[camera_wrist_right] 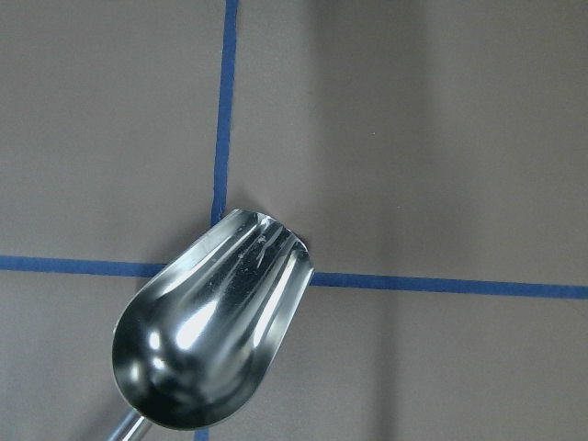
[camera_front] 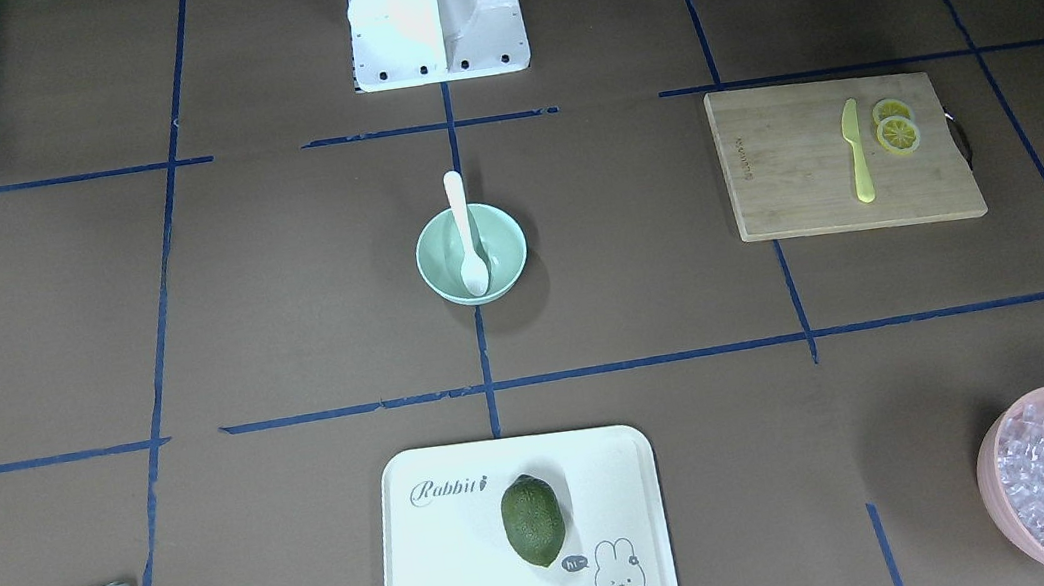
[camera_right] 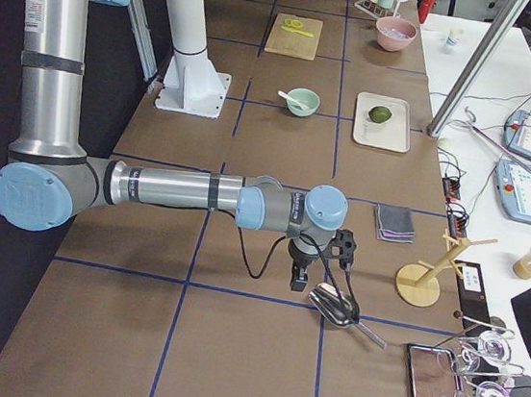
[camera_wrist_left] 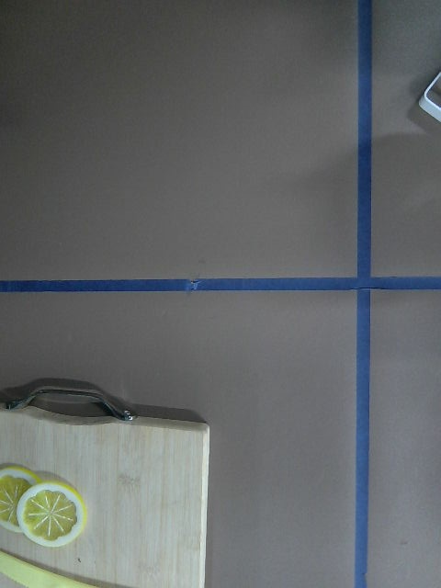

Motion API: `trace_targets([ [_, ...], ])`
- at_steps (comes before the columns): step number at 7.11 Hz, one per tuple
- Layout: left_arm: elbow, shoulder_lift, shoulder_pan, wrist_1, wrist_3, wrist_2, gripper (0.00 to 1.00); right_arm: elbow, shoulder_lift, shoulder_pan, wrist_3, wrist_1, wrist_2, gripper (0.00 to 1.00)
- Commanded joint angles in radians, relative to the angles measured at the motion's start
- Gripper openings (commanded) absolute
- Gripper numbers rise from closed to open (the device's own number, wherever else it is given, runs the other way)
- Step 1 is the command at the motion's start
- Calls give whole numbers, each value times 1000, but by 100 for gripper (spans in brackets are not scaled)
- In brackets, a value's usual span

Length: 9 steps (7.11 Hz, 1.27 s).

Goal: Place spoon in bowl

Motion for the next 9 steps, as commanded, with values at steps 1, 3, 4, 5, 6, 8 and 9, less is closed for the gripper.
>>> trace_targets([
  [1, -4, 1, 0, -5, 10, 7, 100, -4, -5, 0, 0, 3, -5, 100],
  [3, -1, 23, 0, -8, 10, 4, 100, -4, -16, 0, 0, 6, 3, 100],
  [4, -5, 26, 0, -8, 0, -4, 100, -6, -16, 0, 1, 6, 5, 100],
  [5, -7, 30, 0, -3, 3, 7, 100, -9, -17, 0, 3, 2, 8, 100],
  [6, -8, 20, 0, -3, 2, 8, 100, -9, -27, 0, 4, 9, 5, 100],
  [8, -8, 27, 0, 0, 0, 7, 100, -1, -33, 0, 1, 11, 3, 100],
  [9, -8, 30, 0, -2, -1, 5, 100, -1, -36, 0, 3, 11, 3, 100],
])
